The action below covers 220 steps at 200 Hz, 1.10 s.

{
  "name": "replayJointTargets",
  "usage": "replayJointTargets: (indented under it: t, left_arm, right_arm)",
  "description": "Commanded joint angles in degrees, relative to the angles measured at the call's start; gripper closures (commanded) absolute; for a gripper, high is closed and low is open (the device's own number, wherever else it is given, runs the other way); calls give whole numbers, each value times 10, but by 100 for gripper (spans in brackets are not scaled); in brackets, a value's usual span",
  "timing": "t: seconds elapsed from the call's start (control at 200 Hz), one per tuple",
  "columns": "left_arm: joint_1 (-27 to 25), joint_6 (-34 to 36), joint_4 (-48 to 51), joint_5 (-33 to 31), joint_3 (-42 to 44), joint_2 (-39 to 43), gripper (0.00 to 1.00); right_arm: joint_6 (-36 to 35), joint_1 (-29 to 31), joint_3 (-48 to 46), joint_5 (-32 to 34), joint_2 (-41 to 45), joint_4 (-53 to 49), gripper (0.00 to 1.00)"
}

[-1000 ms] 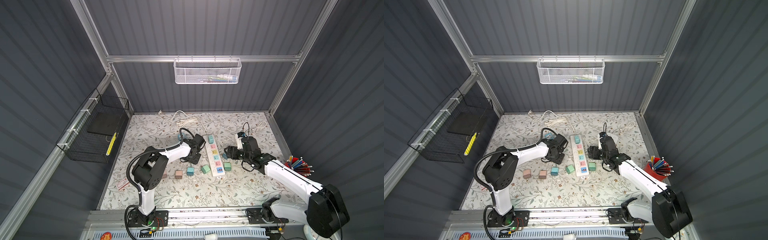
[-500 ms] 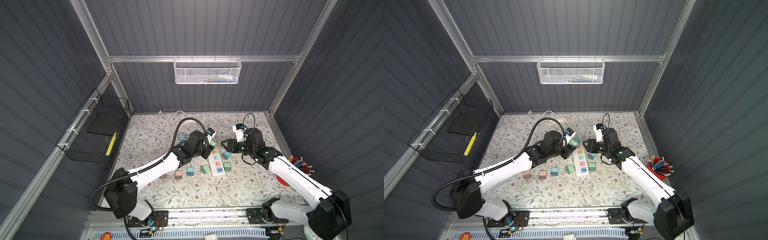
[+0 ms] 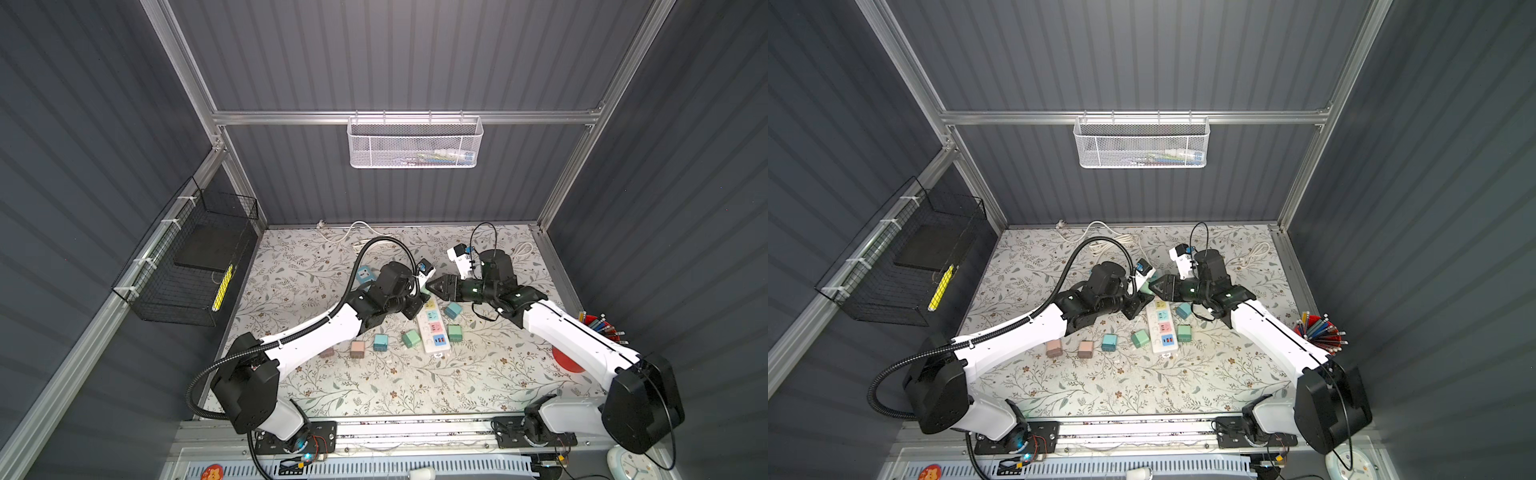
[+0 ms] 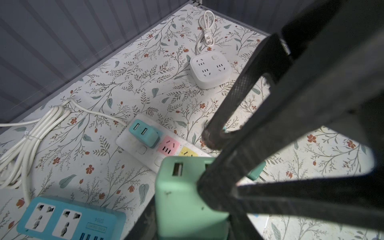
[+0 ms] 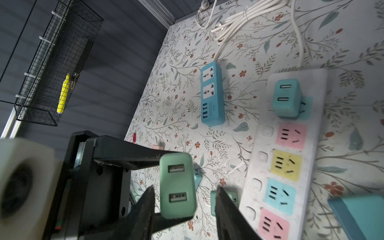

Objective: Insert the plug
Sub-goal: 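Bring the mint adapter toward the right gripper and close the right gripper on it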

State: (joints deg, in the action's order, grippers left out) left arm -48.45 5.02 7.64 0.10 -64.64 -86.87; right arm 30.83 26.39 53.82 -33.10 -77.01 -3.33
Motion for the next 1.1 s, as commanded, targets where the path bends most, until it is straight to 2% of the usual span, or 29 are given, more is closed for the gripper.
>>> replayJointTargets:
  t: [0.0, 0.12, 0.245, 0.35, 0.405, 0.435, 0.51, 0.555, 0.625, 0.685, 0.846, 0.886, 0.981, 1.096]
  left_arm:
    - [-4, 21, -2, 10, -11, 7, 78]
    - [-4, 21, -2, 13, -12, 9, 78]
    - [-4, 23, -2, 12, -11, 12, 77]
    - [-4, 25, -2, 9, -11, 11, 77]
    - [-3, 25, -2, 9, -11, 13, 77]
    - [-4, 25, -3, 10, -9, 13, 77]
    - [-4, 25, -5, 10, -8, 14, 77]
    - [-4, 25, -5, 10, -8, 14, 77]
    - [-3, 25, -4, 12, -7, 14, 77]
    - [-4, 25, -5, 13, -5, 13, 77]
    - [-4, 24, -4, 7, -5, 12, 75]
    - [-4, 21, -4, 2, -6, 12, 68]
    - [-4, 13, -1, -19, -7, 22, 34]
    - [-4, 2, -12, -72, 5, 65, 2]
  right_arm:
    - [21, 5, 17, -24, -15, 40, 59]
    - [31, 9, 28, -42, -39, 49, 61]
    - [33, 18, 29, -47, -50, 53, 75]
    - [37, 21, 24, -47, -48, 55, 78]
    - [32, 23, 25, -51, -47, 49, 73]
    - [27, 23, 27, -52, -48, 39, 65]
    - [18, 27, 30, -56, -53, 22, 51]
    - [12, 30, 33, -62, -56, 15, 50]
    - [4, 36, 32, -61, -60, 10, 60]
    - [0, 40, 32, -60, -63, 5, 73]
    - [0, 43, 28, -38, -46, 7, 86]
    - [-2, 43, 26, -32, -40, 7, 88]
    - [-11, 43, 24, 0, -27, 3, 90]
    - [-37, 43, 34, 77, -15, -20, 92]
